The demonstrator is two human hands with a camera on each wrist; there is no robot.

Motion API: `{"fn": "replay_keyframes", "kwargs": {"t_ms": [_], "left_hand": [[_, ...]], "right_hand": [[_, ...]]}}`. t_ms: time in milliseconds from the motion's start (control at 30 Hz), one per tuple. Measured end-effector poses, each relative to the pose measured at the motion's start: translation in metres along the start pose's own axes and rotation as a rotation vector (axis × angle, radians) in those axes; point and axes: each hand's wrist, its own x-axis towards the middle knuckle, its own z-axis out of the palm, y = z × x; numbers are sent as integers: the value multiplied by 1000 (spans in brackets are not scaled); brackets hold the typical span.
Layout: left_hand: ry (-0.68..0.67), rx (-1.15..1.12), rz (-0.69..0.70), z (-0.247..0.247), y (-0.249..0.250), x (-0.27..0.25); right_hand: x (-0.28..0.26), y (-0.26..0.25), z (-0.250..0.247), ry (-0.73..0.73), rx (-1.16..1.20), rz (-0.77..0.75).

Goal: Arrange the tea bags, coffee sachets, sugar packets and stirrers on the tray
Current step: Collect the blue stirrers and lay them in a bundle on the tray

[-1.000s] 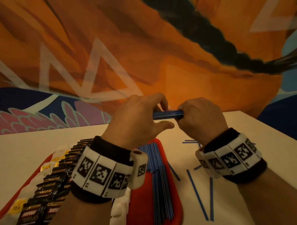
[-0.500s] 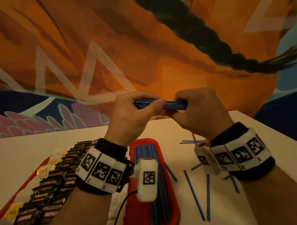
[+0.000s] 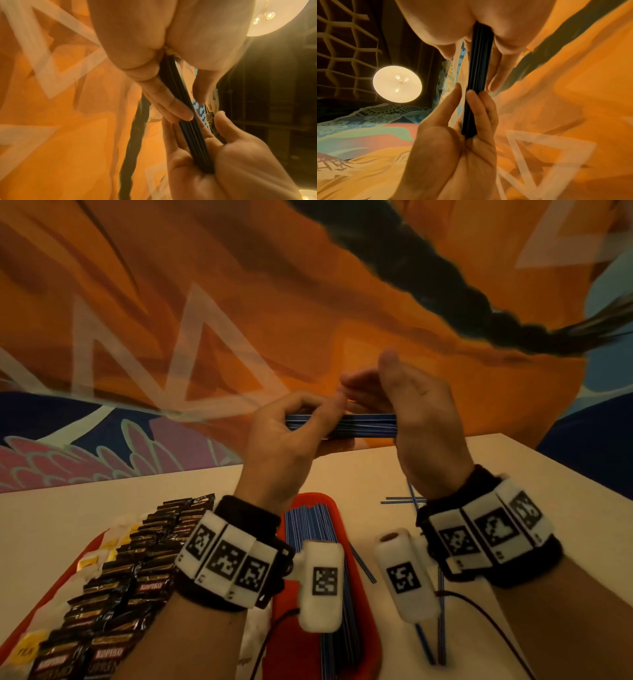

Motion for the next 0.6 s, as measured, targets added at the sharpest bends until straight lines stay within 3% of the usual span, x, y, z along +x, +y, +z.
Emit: {"fn": "replay_keyframes", "kwargs": {"t_ms": [133,200,300,367,467,600], "left_hand": [[155,53,-11,8,1,-2],[211,128,32,6,0,-1],[203,265,104,2,0,0],[164,316,110,2,0,0],[149,295,46,0,-2,2],[190,235,36,-2,-2,3]], "right_hand": [[1,-1,-8,-133,-210,-34],[3,-6,-15,-356,-424,-4],[0,-12,-19,-648,-730,195],[0,-6,-17,-584,-847,229],[1,7,-14,-435,-1048,61],[-3,12,-11,-281,-862,-199]]}}
